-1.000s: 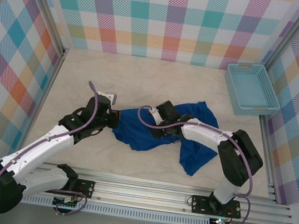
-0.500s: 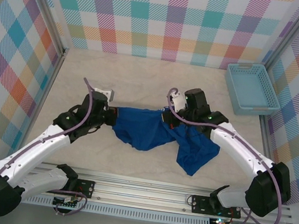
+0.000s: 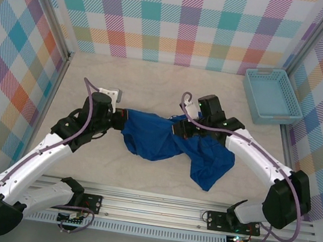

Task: Fold the inside-out t-shirt

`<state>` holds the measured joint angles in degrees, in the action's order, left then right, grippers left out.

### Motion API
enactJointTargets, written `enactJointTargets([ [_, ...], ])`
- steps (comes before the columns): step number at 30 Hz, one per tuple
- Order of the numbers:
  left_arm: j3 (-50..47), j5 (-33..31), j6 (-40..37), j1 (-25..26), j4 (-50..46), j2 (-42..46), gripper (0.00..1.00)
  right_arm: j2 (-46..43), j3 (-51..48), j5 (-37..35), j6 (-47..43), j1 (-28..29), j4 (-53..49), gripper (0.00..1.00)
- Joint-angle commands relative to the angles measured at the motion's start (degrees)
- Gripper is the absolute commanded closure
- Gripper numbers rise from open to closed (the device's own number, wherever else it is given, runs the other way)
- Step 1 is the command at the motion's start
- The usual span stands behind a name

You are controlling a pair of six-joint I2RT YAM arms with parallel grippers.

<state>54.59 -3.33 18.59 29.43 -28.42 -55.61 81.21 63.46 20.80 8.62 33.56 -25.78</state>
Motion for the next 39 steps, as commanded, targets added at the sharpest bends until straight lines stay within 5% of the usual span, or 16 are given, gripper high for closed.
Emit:
enactJointTargets([
  [1, 1.7, 1.2, -0.6, -0.7, -0.1, 1.4, 1.0, 1.9, 2.3, 0.5, 2.3, -0.4, 0.1, 0.79],
  [10, 1.8, 1.8, -0.5, -0.8, -0.3, 2.3, 1.0, 3.4, 2.3, -8.1, 4.7, -0.2, -0.5, 0.86],
  [19, 2.1, 2.6, -0.2, -0.8, -0.1, 1.8, 1.0, -2.3, -8.9, -21.0, -4.3, 10.1, 6.7, 0.44],
  [23, 2.4, 2.9, -0.1, -0.8, -0.1, 1.8, 1.0, 1.8, -8.8, -29.8, -6.2, 13.7, 8.1, 0.39],
  [25, 2.5, 3.0, -0.1, -0.8, -0.2, 1.8, 1.0, 3.8, -7.7, -35.2, -6.0, 14.5, 8.3, 0.45],
  [27, 2.5, 2.7, -0.1, -0.8, -0.5, 1.7, 1.0, 4.2, -7.1, -39.6, -5.3, 14.5, 8.2, 0.64],
  [30, 2.4, 1.6, -0.4, -0.8, -0.9, 1.7, 1.0, 0.8, -7.8, -40.1, -6.0, 14.4, 8.4, 0.8],
  [35, 2.1, -0.3, -0.7, -0.9, -1.0, 1.7, 1.0, -7.5, -9.6, -29.3, -5.3, 11.4, 6.2, 1.0],
  [39, 2.0, -1.1, -0.9, -1.0, -1.1, 1.6, 1.0, -12.4, -9.1, -14.1, -3.8, 6.3, 2.8, 0.97],
])
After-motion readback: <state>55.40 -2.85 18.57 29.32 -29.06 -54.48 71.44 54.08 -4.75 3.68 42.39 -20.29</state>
